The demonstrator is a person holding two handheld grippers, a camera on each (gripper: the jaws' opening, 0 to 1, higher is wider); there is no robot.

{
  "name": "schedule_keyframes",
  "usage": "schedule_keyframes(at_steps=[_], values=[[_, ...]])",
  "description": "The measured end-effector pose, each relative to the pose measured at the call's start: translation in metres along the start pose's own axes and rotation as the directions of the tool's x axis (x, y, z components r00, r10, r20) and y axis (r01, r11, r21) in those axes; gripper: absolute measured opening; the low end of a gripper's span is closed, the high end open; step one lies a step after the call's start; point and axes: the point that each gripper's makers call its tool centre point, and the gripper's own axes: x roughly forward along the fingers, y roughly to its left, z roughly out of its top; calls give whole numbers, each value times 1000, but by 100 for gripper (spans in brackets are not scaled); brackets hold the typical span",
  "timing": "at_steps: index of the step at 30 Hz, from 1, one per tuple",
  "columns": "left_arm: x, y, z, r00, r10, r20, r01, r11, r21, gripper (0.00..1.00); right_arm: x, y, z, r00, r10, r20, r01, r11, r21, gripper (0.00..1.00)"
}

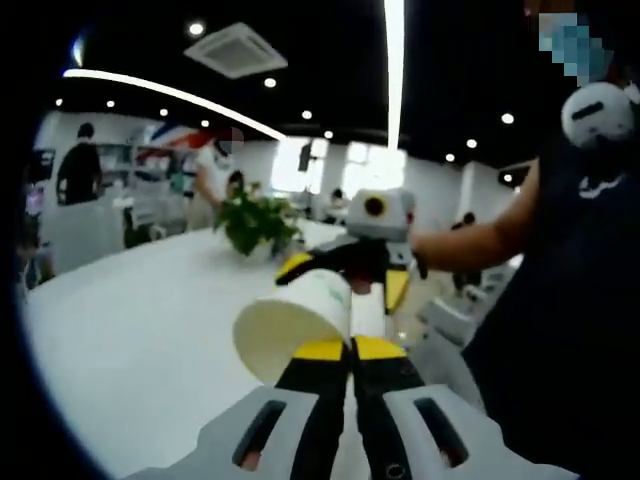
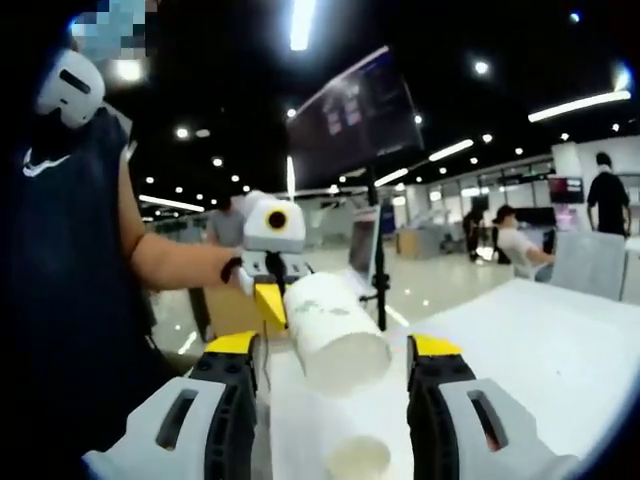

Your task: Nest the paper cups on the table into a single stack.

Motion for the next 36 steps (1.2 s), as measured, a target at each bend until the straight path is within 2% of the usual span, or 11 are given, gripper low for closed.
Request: schedule_keyframes(at_steps=[5,10,14,17,20,21,25,28,29,32,36], values=[[1,-1,3,998,5,-55,-3,999,34,0,-11,-14,-13,997,-71,-20,71,997,-2,80],[5,3,-2,984,35,-175,-18,995,98,0,-23,-24,-25,990,-138,-41,138,990,-4,96],[8,5,-8,949,54,-312,-22,994,107,0,-39,-35,-36,979,-197,-53,196,980,-16,96],[10,10,-11,909,88,-407,-30,989,147,0,-54,-47,-45,963,-260,-69,258,966,-34,100],[13,15,-14,861,126,-493,-34,981,192,0,-64,-51,-53,953,-287,-94,283,958,-46,100],[13,12,-18,830,116,-545,-22,984,175,0,-69,-54,-56,948,-304,-97,301,953,-42,100],[20,15,-21,753,159,-638,3,969,245,0,-83,-57,-64,938,-330,-106,328,944,-28,100],[22,13,-26,667,174,-725,64,956,287,0,-93,-57,-71,931,-347,-115,347,938,-23,100],[24,11,-25,649,182,-739,79,950,303,0,-96,-58,-73,928,-354,-119,355,935,-19,100],[29,9,-22,613,191,-766,95,945,312,0,-103,-57,-75,924,-368,-107,370,929,2,100],[27,13,-21,493,236,-837,145,926,347,0,-108,-57,-82,916,-384,-113,389,921,17,100]])
